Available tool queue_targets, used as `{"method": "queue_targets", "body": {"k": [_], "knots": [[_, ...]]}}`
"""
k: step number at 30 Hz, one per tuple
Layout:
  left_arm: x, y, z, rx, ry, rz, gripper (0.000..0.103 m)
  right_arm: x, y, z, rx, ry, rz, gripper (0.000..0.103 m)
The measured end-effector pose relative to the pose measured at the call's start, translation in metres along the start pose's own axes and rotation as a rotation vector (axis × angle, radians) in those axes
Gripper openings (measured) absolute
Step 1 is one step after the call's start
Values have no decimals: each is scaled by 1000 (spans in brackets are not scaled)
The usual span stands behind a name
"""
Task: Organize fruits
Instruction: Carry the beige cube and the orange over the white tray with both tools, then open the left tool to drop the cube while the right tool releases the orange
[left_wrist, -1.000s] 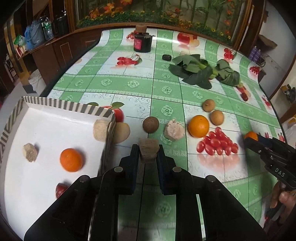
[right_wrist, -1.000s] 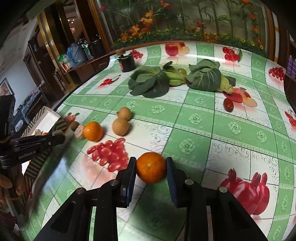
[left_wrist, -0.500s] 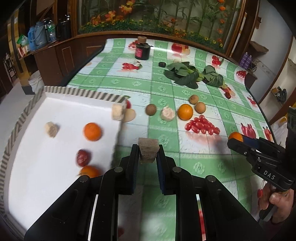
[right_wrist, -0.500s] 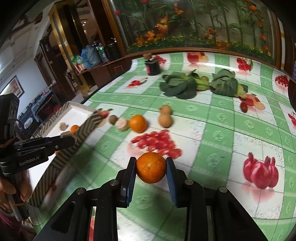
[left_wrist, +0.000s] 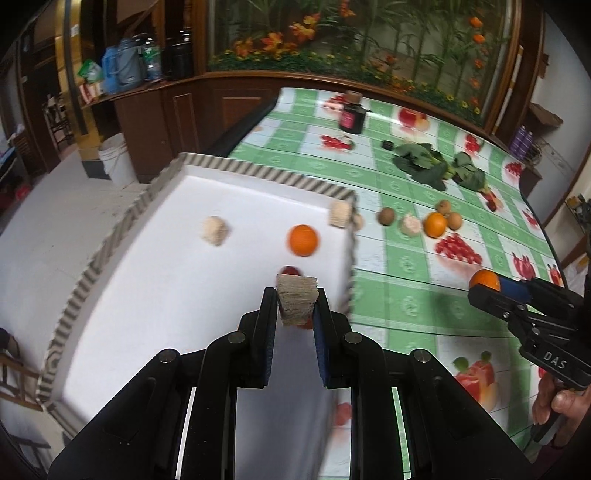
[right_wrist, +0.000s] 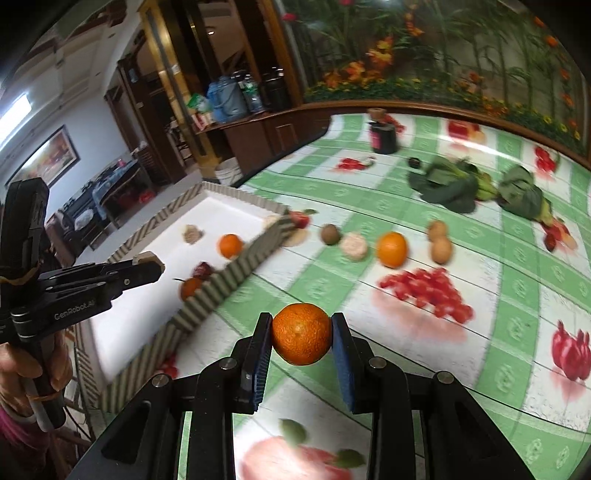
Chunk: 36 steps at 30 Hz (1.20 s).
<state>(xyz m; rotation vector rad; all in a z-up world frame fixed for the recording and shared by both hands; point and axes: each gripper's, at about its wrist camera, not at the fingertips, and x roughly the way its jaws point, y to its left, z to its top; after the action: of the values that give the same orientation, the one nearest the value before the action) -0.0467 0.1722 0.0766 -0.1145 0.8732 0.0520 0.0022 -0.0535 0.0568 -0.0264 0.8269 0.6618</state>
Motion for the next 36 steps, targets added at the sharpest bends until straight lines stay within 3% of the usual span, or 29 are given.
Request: {"method": "queue_targets", "body": {"k": [11,20,36], "knots": [[-5,52,-6,-53,-18,95,18,26,60,19,-85,17,82,31],[8,91,-7,-134,16,89,18,53,105,30,-167,52,137,31],[34,94,6,-117,57,87,18,116,145,40,-279,146,153,31]]}}
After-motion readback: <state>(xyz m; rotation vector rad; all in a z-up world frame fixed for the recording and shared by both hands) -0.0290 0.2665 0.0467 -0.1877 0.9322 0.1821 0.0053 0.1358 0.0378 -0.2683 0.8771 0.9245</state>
